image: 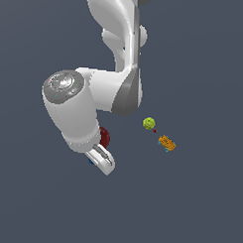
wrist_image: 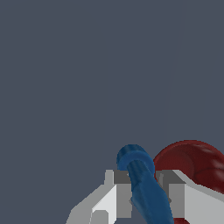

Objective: Pick up a designated object from a clutter of objects.

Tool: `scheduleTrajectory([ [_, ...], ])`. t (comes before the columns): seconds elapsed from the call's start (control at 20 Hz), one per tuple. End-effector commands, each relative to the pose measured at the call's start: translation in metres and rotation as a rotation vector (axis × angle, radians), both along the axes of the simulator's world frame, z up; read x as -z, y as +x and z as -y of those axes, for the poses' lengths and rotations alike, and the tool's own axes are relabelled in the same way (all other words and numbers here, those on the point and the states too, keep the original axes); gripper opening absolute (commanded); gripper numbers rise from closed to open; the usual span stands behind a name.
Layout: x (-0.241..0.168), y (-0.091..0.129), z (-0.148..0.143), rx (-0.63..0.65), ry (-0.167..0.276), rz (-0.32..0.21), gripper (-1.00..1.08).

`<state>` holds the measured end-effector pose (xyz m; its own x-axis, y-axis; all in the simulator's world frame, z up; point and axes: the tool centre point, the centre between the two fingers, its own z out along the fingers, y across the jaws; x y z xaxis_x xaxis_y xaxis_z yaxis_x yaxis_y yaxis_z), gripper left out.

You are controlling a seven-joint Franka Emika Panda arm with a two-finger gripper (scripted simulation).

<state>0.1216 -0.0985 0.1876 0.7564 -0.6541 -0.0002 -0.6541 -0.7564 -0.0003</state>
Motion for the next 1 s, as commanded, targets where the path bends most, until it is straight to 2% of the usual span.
scheduleTrajectory([
  [0.0,-0.029,-0.002,-0.013,0.0,0.0,0.0,-1.0],
  [0.7,-0.181,-0.005,-0.079,0.001,-0.002,0.0,-1.0],
  [0.95,-0.224,-0.004,-0.099,0.0,-0.001,0.0,-1.0],
])
